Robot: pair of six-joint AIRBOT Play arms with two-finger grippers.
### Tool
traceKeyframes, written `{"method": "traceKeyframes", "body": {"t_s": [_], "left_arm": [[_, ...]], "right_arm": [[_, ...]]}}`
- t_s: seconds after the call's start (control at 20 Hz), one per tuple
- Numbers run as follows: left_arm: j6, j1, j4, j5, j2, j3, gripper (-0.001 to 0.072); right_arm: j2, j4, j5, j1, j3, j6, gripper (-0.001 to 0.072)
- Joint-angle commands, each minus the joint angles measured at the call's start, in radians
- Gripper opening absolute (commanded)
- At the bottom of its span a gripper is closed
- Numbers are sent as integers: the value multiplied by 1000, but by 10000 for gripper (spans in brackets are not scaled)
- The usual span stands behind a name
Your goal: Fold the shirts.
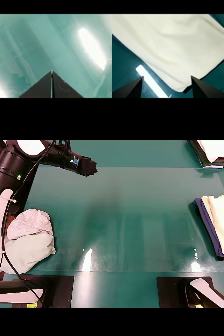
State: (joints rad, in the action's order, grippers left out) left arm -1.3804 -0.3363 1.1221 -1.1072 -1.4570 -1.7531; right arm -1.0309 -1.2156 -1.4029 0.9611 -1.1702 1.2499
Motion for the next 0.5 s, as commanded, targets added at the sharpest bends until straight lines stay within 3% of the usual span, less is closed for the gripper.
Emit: {"method": "traceKeyframes", "body": {"t_s": [0.0,0.15,0.3,0.4,0.45], "left_arm": [[1,-1,0,1,0,0,26],[0,0,0,13,0,0,26],[0,0,-2,14,0,0,26],[0,0,-4,27,0,0,26],[0,0,-4,27,0,0,26]], "right_arm": [[12,175,-3,-34,15,0,683],[12,340,-3,-211,15,0,682],[11,351,61,-449,15,0,655],[11,351,114,-592,15,-1,478],[11,351,141,-651,15,-1,319]]}}
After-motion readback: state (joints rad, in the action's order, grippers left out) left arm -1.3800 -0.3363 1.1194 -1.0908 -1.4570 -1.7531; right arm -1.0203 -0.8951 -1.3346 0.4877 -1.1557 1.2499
